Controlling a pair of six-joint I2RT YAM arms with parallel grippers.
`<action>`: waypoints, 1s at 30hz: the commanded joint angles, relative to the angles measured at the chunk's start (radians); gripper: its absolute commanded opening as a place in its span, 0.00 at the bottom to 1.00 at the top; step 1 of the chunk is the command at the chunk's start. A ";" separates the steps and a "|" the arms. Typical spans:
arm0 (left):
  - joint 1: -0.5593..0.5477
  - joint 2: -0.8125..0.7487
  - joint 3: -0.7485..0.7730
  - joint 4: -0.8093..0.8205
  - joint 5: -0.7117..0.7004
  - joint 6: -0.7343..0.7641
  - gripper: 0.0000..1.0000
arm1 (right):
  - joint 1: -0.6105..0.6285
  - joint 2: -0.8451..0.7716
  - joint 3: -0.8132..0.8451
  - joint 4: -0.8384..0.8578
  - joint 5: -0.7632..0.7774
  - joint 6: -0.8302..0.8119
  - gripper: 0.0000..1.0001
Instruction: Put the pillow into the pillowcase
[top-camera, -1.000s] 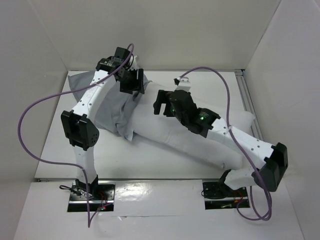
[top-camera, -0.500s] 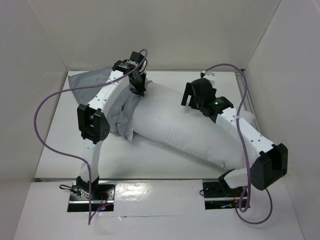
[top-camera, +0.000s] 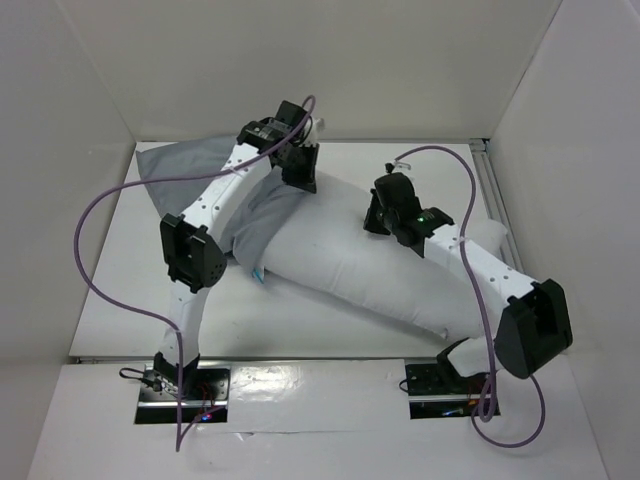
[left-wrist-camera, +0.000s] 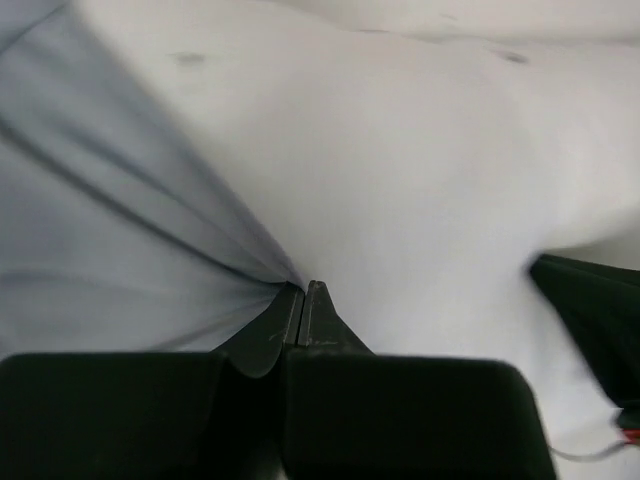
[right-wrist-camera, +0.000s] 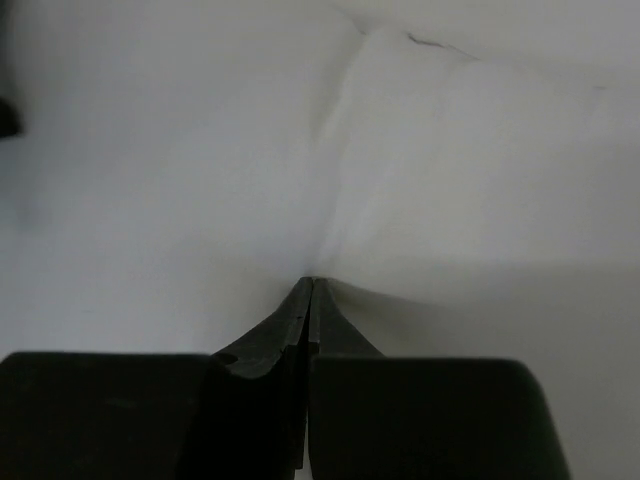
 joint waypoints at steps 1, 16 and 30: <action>-0.105 -0.067 0.086 0.035 0.209 0.015 0.00 | 0.061 -0.077 0.012 0.069 -0.072 0.051 0.00; -0.127 -0.116 0.029 0.088 0.177 -0.037 0.00 | 0.290 -0.320 0.047 -0.175 0.293 0.140 0.00; -0.118 -0.078 -0.001 0.068 0.134 -0.037 0.00 | -0.198 -0.007 0.215 -0.470 0.000 -0.142 0.99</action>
